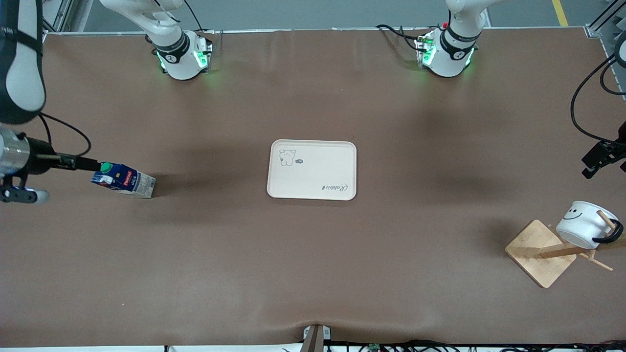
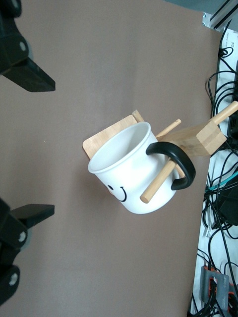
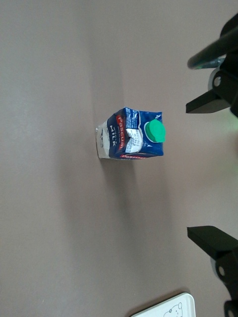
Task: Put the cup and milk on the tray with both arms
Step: 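Grasp the milk carton with the right gripper while the left gripper reaches the mug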
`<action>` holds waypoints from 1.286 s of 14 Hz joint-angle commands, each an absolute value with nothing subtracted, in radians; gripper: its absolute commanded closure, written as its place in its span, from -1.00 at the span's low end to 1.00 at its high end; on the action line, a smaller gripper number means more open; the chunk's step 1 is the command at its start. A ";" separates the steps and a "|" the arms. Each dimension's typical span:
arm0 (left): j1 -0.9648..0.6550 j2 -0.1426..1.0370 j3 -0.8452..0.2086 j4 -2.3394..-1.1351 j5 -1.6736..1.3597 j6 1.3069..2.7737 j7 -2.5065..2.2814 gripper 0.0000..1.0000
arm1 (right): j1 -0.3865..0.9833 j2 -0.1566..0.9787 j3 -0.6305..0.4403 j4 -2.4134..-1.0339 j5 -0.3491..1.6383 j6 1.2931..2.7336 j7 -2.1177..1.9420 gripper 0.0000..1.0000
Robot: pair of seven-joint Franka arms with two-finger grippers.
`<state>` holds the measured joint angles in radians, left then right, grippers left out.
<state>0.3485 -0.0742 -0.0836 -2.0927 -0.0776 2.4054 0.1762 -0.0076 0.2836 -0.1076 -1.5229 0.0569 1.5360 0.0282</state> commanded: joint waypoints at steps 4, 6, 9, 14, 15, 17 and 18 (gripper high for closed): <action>0.359 -0.043 -0.087 -2.117 -0.247 2.480 0.405 -1.00 | -0.038 0.313 -0.104 -1.500 0.078 1.499 0.031 -1.00; 0.362 -0.019 -0.089 -2.109 -0.311 2.509 0.510 -1.00 | -0.049 0.322 -0.104 -1.500 0.080 1.497 0.028 -1.00; 0.367 0.026 -0.087 -2.085 -0.428 2.533 0.655 -1.00 | -0.049 0.336 -0.104 -1.497 0.066 1.497 0.026 -1.00; 0.382 0.115 -0.087 -2.013 -0.671 2.534 0.894 -1.00 | -0.054 0.354 -0.104 -1.496 0.071 1.497 0.029 -1.00; 0.382 0.135 -0.087 -1.996 -0.719 2.534 0.938 -1.00 | -0.064 0.360 -0.104 -1.500 0.071 1.499 0.029 -1.00; 0.382 0.176 -0.087 -1.968 -0.797 2.534 1.018 -1.00 | -0.087 0.385 -0.104 -1.500 0.078 1.505 0.029 -1.00; 0.382 0.189 -0.087 -1.959 -0.822 2.534 1.044 -1.00 | -0.094 0.396 -0.104 -1.500 0.078 1.511 0.026 -1.00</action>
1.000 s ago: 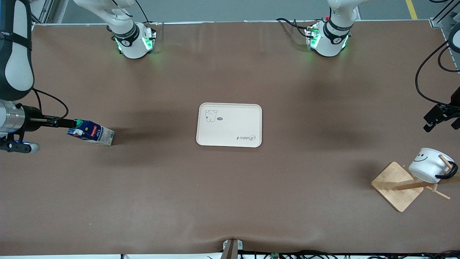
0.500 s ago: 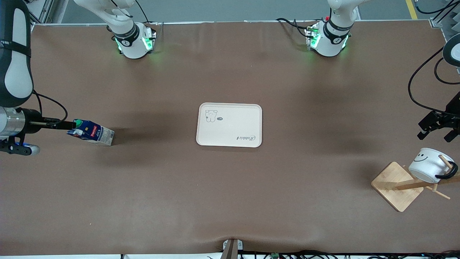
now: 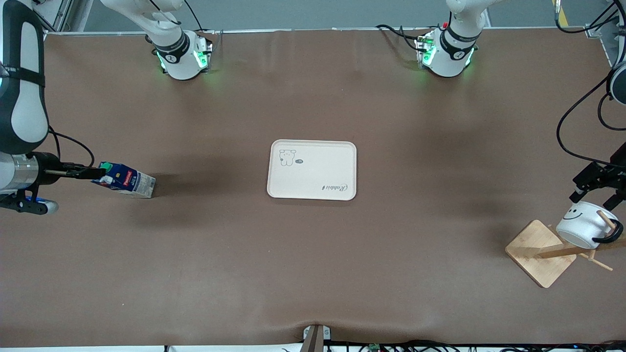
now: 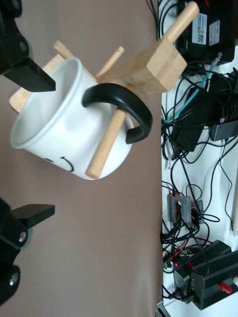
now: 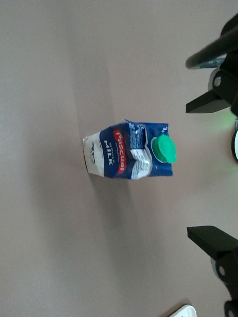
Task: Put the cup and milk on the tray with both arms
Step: 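Grasp the milk carton with the right gripper while the left gripper reaches the mug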
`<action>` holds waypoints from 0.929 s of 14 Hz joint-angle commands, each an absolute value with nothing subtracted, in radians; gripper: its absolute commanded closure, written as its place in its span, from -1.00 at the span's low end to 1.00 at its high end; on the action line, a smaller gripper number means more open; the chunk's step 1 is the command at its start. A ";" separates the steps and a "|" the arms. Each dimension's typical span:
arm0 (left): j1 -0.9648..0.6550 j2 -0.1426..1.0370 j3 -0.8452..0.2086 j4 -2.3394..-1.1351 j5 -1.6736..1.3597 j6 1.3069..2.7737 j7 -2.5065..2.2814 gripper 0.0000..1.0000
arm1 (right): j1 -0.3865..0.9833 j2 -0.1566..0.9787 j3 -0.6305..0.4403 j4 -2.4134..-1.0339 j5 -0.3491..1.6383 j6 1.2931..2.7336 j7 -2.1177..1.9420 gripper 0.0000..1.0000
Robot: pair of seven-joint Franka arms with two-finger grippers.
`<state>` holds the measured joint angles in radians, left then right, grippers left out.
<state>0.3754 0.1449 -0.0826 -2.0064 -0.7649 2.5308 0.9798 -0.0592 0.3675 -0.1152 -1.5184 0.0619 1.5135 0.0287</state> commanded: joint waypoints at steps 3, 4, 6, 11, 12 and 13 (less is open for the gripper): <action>0.383 0.239 -0.087 -1.907 -0.877 2.534 1.112 -0.94 | -0.103 0.410 -0.104 -1.552 0.078 1.623 0.023 -1.00; 0.382 0.245 -0.087 -1.904 -0.894 2.534 1.118 -0.77 | -0.101 0.403 -0.104 -1.586 0.080 1.629 0.029 -1.00; 0.379 0.247 -0.087 -1.904 -0.896 2.534 1.123 -0.15 | -0.098 0.393 -0.103 -1.630 0.081 1.634 0.029 -1.00; 0.374 0.245 -0.094 -1.911 -0.896 2.534 1.150 1.00 | -0.100 0.362 -0.103 -1.745 0.084 1.732 0.029 -1.00; 0.373 0.244 -0.095 -1.913 -0.896 2.533 1.150 1.00 | -0.098 0.356 -0.101 -1.771 0.084 1.759 0.029 -1.00; 0.371 0.238 -0.097 -1.913 -0.894 2.530 1.152 1.00 | -0.100 0.347 -0.101 -1.796 0.084 1.793 0.029 -1.00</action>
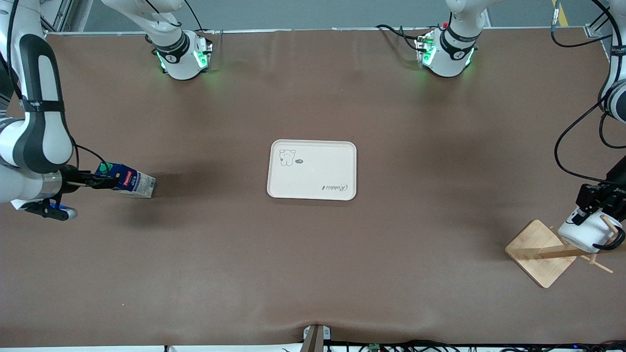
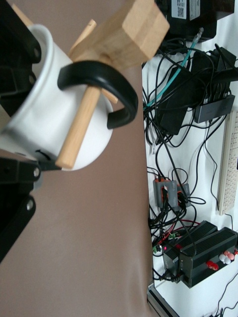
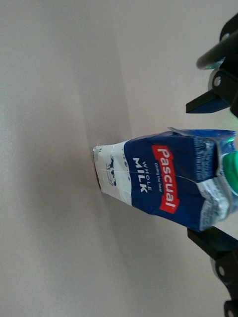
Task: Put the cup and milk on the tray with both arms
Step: 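Lift the milk carton toward the tray while the left gripper lifts the mug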
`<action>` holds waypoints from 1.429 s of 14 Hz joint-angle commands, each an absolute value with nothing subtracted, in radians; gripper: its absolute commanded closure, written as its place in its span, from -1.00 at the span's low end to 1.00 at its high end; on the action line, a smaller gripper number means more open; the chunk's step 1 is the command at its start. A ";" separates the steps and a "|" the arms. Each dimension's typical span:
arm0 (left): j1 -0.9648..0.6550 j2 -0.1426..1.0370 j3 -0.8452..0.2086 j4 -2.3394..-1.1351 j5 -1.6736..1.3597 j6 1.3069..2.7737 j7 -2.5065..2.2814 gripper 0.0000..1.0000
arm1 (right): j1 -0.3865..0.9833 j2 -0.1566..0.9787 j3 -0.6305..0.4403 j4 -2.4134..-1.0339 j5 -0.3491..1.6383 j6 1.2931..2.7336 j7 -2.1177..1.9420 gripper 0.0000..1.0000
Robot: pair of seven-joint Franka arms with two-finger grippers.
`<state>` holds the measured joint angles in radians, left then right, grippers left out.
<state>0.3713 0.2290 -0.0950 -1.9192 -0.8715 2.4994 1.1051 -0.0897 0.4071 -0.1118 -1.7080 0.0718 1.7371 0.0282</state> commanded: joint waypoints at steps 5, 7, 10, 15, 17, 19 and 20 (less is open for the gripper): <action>0.370 0.206 -0.110 -1.963 -0.894 2.520 1.195 1.00 | -0.101 0.330 -0.098 -1.845 0.090 1.888 0.018 0.75; 0.370 0.160 -0.118 -2.003 -0.894 2.519 1.193 1.00 | -0.100 0.328 -0.098 -1.836 0.107 1.887 0.009 0.97; 0.370 0.092 -0.124 -2.063 -0.893 2.501 1.184 1.00 | -0.089 0.333 -0.095 -1.780 0.110 1.853 0.011 0.97; 0.371 0.058 -0.124 -2.071 -0.888 2.393 1.180 1.00 | 0.041 0.331 -0.087 -1.663 0.158 1.663 0.025 1.00; 0.370 0.057 -0.136 -2.082 -0.887 2.366 1.178 1.00 | 0.115 0.331 -0.087 -1.626 0.178 1.615 0.093 1.00; 0.370 0.045 -0.156 -2.114 -0.888 2.359 1.137 1.00 | 0.211 0.330 -0.087 -1.600 0.179 1.589 0.245 1.00; 0.370 0.038 -0.175 -2.127 -0.887 2.359 1.093 1.00 | 0.256 0.330 -0.087 -1.589 0.179 1.577 0.314 1.00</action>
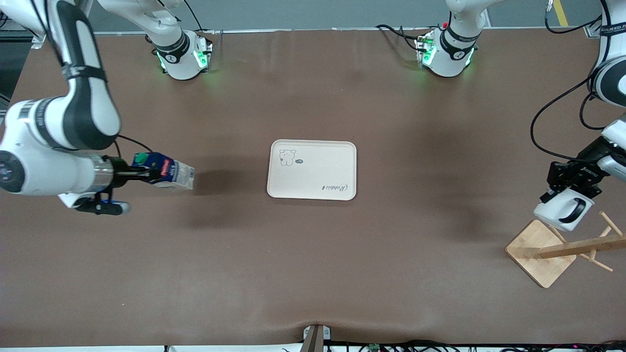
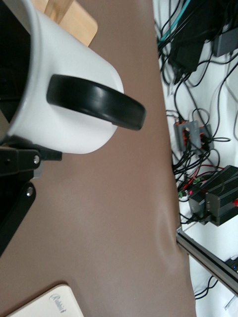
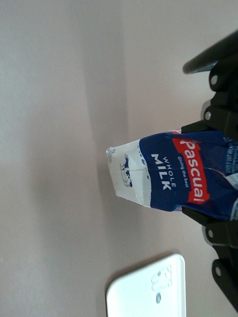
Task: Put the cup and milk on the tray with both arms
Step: 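Lift the milk carton toward the tray while the left gripper lifts the mug, then lower the milk onto the tray while the left gripper carries the mug over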
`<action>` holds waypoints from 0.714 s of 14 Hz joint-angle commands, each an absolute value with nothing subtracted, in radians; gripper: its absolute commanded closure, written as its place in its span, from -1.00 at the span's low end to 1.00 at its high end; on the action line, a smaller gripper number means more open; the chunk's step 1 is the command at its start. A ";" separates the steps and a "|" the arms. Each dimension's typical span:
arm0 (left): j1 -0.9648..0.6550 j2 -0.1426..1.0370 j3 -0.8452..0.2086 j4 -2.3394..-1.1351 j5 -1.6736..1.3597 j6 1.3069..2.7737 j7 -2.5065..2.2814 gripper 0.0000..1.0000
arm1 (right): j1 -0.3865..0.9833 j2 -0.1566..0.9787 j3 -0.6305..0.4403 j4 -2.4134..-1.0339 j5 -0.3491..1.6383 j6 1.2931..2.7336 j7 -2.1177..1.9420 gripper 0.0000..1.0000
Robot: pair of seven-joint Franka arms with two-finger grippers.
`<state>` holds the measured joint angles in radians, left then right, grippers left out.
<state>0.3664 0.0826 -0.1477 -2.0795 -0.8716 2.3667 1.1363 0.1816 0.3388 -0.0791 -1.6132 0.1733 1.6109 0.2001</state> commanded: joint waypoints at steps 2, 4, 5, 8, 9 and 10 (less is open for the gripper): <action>0.368 0.037 -0.210 -2.129 -0.881 2.359 1.019 1.00 | 0.343 0.333 -0.087 -1.588 0.181 1.577 0.405 1.00; 0.368 0.041 -0.254 -2.128 -0.876 2.362 0.924 1.00 | 0.446 0.337 -0.089 -1.588 0.205 1.589 0.545 1.00; 0.367 0.046 -0.279 -2.125 -0.876 2.370 0.875 1.00 | 0.489 0.341 -0.089 -1.588 0.227 1.598 0.619 1.00; 0.364 0.075 -0.383 -2.117 -0.803 2.459 0.705 1.00 | 0.564 0.359 -0.089 -1.594 0.270 1.679 0.692 1.00; 0.362 0.078 -0.417 -2.114 -0.760 2.486 0.615 1.00 | 0.590 0.376 -0.089 -1.597 0.285 1.734 0.725 1.00; 0.361 0.090 -0.457 -2.105 -0.702 2.497 0.510 1.00 | 0.626 0.394 -0.089 -1.601 0.287 1.791 0.757 1.00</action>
